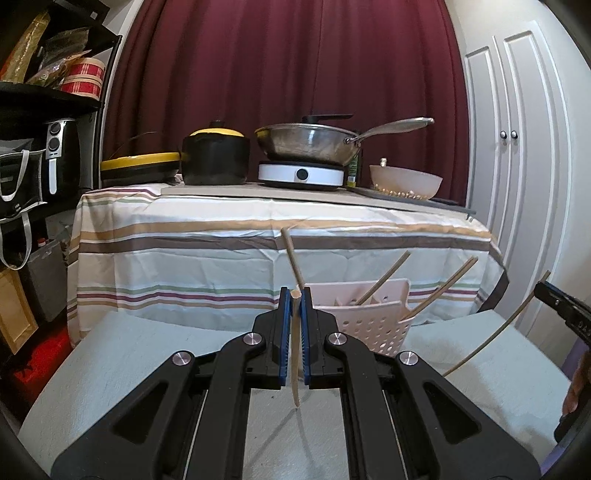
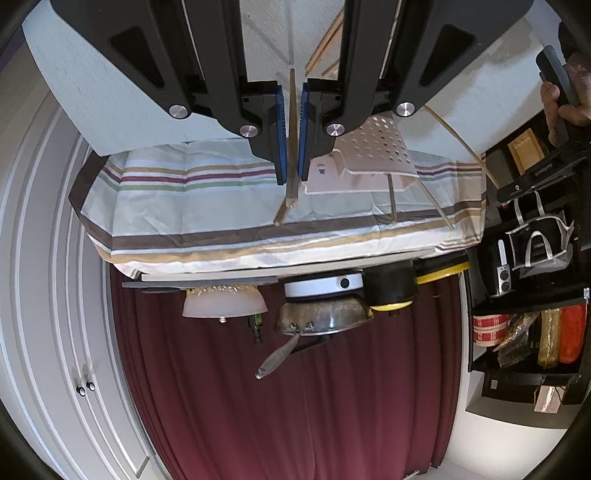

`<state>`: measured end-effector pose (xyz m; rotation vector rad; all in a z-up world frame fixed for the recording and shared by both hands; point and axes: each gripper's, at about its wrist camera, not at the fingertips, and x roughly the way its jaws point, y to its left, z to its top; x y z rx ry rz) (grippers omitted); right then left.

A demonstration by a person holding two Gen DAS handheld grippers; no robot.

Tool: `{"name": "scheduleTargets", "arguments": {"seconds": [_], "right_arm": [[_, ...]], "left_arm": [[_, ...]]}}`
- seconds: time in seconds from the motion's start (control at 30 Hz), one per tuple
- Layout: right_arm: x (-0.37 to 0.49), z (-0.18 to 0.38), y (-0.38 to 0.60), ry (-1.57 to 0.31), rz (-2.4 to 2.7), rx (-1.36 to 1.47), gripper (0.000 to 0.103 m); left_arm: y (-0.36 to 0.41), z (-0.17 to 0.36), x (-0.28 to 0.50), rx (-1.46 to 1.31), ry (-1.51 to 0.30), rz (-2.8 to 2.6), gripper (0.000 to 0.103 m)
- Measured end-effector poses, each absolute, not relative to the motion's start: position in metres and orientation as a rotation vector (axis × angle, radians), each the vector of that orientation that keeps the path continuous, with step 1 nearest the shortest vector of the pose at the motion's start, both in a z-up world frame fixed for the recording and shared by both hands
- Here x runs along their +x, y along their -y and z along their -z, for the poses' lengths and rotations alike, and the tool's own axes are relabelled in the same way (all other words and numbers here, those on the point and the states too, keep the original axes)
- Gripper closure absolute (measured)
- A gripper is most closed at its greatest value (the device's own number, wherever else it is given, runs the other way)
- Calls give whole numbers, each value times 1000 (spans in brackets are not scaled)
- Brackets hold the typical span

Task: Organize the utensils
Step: 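Lift both held chopsticks and carry them above the pink holder, then lower the chopsticks into the holder and open both tools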

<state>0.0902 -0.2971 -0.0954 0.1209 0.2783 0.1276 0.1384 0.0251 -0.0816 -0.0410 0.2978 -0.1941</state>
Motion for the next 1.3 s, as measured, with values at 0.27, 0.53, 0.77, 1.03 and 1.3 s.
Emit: {"name": "scheduleTargets", "arguments": {"seconds": [0.27,0.53,0.77,1.03,1.3], "right_arm": [[96,64,293,-224,-188,146,96],[105,27,284,-133,-236,139,96],[131,7,279,-82,-243,147,96],[172,7,276,-73,-231,159,96],[215,38,269,-158,-227,153,96]], "left_arm": [[-26,35,141,-81,-245,252,97],[-18,-16,146,-76,-144,282,97],[-8,-36,162,-72,-92,287,97],[1,-21,198,-75,-145,292,97],[7,11,223,-61,-229,308,97]]}}
